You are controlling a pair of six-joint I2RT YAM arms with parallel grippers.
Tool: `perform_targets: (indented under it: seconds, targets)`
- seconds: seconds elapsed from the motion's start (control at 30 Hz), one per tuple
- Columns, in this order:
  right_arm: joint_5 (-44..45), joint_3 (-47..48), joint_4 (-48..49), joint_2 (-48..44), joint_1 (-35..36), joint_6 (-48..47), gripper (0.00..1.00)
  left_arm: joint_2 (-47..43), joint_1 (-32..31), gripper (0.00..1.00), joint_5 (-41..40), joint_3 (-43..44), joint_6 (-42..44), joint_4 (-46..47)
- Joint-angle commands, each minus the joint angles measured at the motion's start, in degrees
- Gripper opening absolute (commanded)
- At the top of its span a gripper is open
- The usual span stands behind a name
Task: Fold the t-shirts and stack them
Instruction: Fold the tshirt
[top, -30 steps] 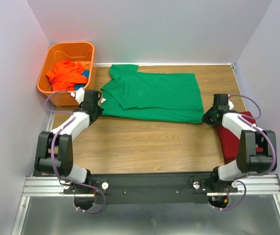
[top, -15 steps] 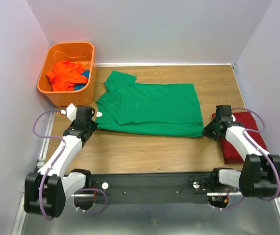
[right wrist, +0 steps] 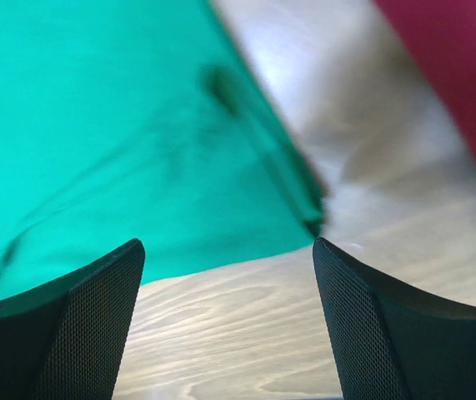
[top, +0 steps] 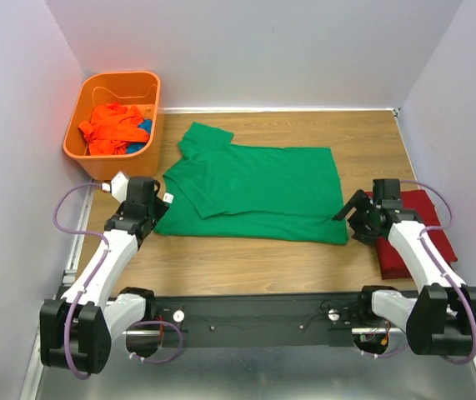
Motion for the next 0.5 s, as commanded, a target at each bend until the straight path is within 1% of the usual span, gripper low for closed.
perform_targets:
  seconds: [0.0,0.1,0.13,0.17,0.27,0.33,0.4,0.47]
  targets:
    - [-5.73,4.44,4.59,-1.63,0.08,-4.76,0.88,0.43,0.39,0.51,2.27,4.22,4.72,2.71]
    - [-4.42,8.21,5.91,0.38,3.24,-5.46,0.86,1.3,0.3,0.51,6.4,4.13,6.65,5.79]
    - [-3.72,9.1,6.61,2.04,4.82,-5.55,0.85,2.61,-0.22,0.51,7.37,3.96,6.83,7.54]
    - [-2.32,10.84,6.97,3.19,7.96,-5.73,0.85,3.58,-0.75,0.51,8.77,3.44,6.75,8.17]
    - [-1.69,12.79,9.07,6.71,12.9,-5.2,0.85,7.19,-3.91,0.51,9.4,2.38,5.96,11.15]
    - [-1.69,13.41,10.57,8.64,15.19,-4.85,0.85,9.55,-5.41,0.52,10.45,1.68,5.96,15.09]
    - [-1.69,13.5,11.45,9.44,16.08,-4.76,0.85,11.06,-7.87,0.56,10.54,1.32,5.43,17.13]
    - [-1.86,13.24,12.59,9.79,16.52,-4.85,0.85,13.08,-9.89,0.57,10.54,1.58,4.73,19.24]
